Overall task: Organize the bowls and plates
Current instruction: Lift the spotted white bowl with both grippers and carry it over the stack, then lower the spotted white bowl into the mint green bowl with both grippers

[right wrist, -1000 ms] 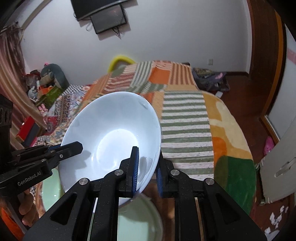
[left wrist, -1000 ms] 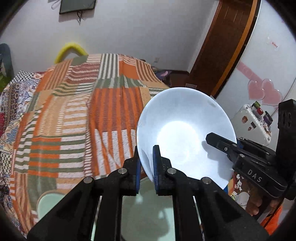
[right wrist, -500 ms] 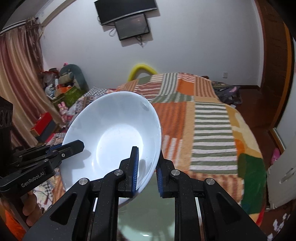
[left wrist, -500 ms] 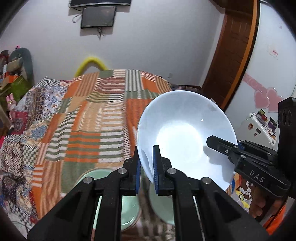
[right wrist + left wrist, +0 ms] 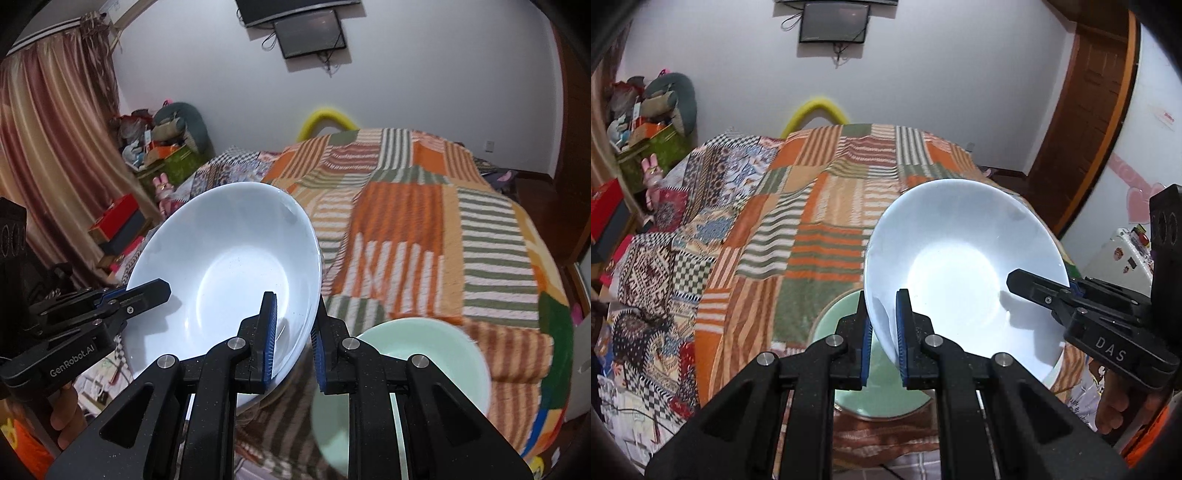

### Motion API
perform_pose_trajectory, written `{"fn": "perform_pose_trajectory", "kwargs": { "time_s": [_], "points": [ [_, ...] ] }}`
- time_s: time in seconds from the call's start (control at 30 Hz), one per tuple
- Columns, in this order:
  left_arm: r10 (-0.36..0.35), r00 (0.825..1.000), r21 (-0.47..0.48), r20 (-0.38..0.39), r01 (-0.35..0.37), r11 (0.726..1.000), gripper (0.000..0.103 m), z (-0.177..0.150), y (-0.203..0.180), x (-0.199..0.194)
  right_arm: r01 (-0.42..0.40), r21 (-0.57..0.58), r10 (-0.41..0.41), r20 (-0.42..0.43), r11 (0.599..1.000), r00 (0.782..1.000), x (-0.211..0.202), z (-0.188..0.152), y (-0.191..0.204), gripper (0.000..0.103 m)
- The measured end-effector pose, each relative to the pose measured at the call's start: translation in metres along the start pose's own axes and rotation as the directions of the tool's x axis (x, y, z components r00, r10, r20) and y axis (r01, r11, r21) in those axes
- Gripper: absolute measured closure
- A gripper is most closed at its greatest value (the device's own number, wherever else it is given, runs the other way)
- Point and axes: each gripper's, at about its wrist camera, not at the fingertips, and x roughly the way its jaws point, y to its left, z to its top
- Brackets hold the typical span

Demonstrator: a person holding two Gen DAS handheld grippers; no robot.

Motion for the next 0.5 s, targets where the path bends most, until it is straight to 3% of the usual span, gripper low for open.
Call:
{"fn": "perform_pose_trajectory", "kwargs": {
  "time_s": [0.5],
  "points": [
    [0.029, 0.988, -0.054, -0.152, -0.037, 0.998, 0.092, -0.039, 0.041, 0.047, -0.021, 0.001, 0.020, -0.137, 1.000, 0.990, 0.047, -0.030, 0.021, 0.086]
  ]
}}
